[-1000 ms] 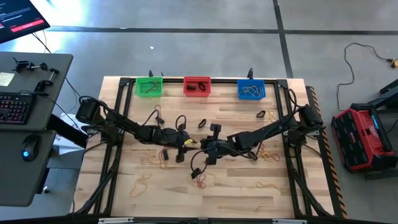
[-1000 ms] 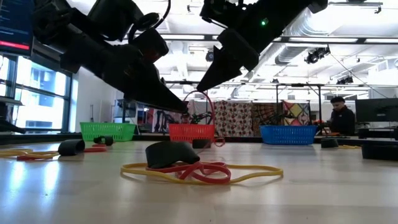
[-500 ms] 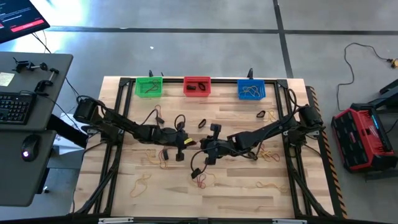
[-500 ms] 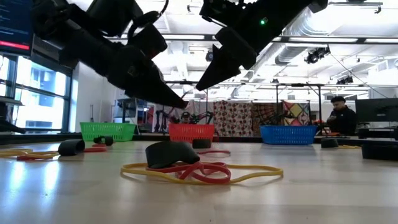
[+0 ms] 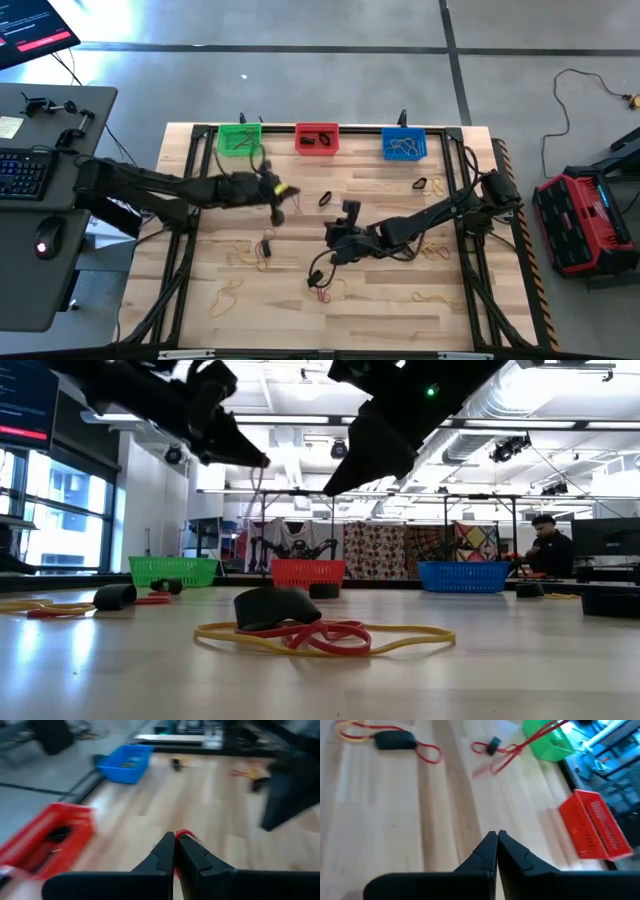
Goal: Sort rubber bands into baskets
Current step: Put the red rubber band into the green bin
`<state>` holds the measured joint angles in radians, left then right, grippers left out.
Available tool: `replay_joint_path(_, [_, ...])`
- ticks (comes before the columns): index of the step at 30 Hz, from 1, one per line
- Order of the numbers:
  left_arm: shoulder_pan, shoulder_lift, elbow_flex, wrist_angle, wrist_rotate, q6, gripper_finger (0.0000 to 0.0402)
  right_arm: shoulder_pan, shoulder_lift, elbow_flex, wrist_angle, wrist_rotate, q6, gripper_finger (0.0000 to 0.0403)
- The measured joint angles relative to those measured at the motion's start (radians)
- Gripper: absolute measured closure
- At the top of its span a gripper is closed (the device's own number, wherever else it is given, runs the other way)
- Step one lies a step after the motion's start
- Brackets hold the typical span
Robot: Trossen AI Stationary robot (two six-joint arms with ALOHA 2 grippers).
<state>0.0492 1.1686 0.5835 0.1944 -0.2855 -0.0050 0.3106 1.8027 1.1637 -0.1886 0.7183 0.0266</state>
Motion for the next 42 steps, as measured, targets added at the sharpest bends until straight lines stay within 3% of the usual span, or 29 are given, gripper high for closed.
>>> replay_joint_path(9, [0.256, -0.203, 0.000, -0.196, -0.045, -0.010, 0.0401, -0.001, 0.000, 0.000, -0.032, 0.060, 0.006, 0.0402])
replay_joint_path(16, [0.506, -0.248, 0.000, -0.237, -0.045, -0.007, 0.0401, -0.001, 0.000, 0.000, -0.066, 0.061, 0.047, 0.0402])
replay_joint_path(29, [0.872, -0.147, 0.001, -0.197, 0.038, -0.002, 0.0401, -0.003, 0.000, 0.000, -0.066, 0.059, 0.044, 0.0403])
replay_joint_path(42, [1.012, 0.028, 0.002, -0.189, 0.069, -0.035, 0.0400, -0.003, 0.000, 0.000, -0.066, 0.058, 0.044, 0.0403])
